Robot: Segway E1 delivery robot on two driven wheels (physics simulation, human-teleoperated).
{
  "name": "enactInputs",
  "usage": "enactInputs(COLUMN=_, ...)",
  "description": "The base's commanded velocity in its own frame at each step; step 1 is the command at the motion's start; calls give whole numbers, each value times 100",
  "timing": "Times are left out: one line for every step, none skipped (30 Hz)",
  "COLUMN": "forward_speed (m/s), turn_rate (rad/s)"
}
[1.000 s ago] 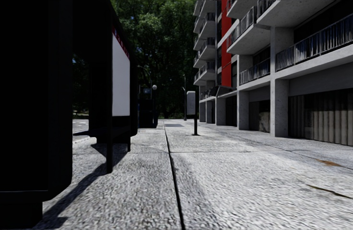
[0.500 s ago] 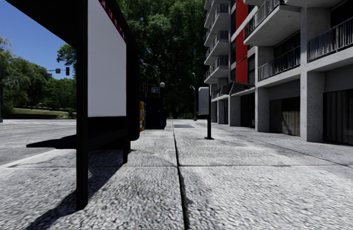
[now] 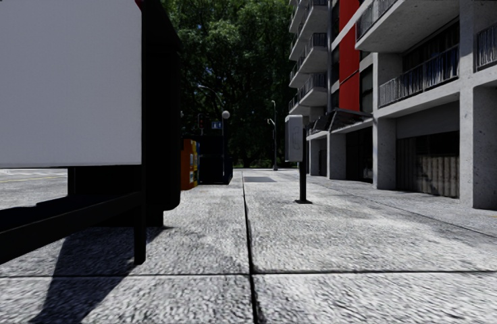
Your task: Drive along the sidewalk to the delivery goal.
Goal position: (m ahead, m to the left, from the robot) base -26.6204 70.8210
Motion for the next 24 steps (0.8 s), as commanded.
enactInputs(forward_speed=200, turn_rate=1)
enactInputs(forward_speed=200, turn_rate=10)
enactInputs(forward_speed=200, turn_rate=10)
enactInputs(forward_speed=200, turn_rate=14)
enactInputs(forward_speed=200, turn_rate=15)
enactInputs(forward_speed=200, turn_rate=15)
enactInputs(forward_speed=200, turn_rate=15)
enactInputs(forward_speed=200, turn_rate=15)
enactInputs(forward_speed=200, turn_rate=15)
enactInputs(forward_speed=200, turn_rate=15)
enactInputs(forward_speed=200, turn_rate=16)
enactInputs(forward_speed=200, turn_rate=17)
enactInputs(forward_speed=200, turn_rate=17)
enactInputs(forward_speed=200, turn_rate=15)
enactInputs(forward_speed=200, turn_rate=0)
enactInputs(forward_speed=200, turn_rate=0)
enactInputs(forward_speed=200, turn_rate=0)
enactInputs(forward_speed=200, turn_rate=0)
enactInputs(forward_speed=200, turn_rate=0)
enactInputs(forward_speed=200, turn_rate=0)
enactInputs(forward_speed=200, turn_rate=0)
enactInputs(forward_speed=200, turn_rate=0)
enactInputs(forward_speed=200, turn_rate=0)
enactInputs(forward_speed=200, turn_rate=0)
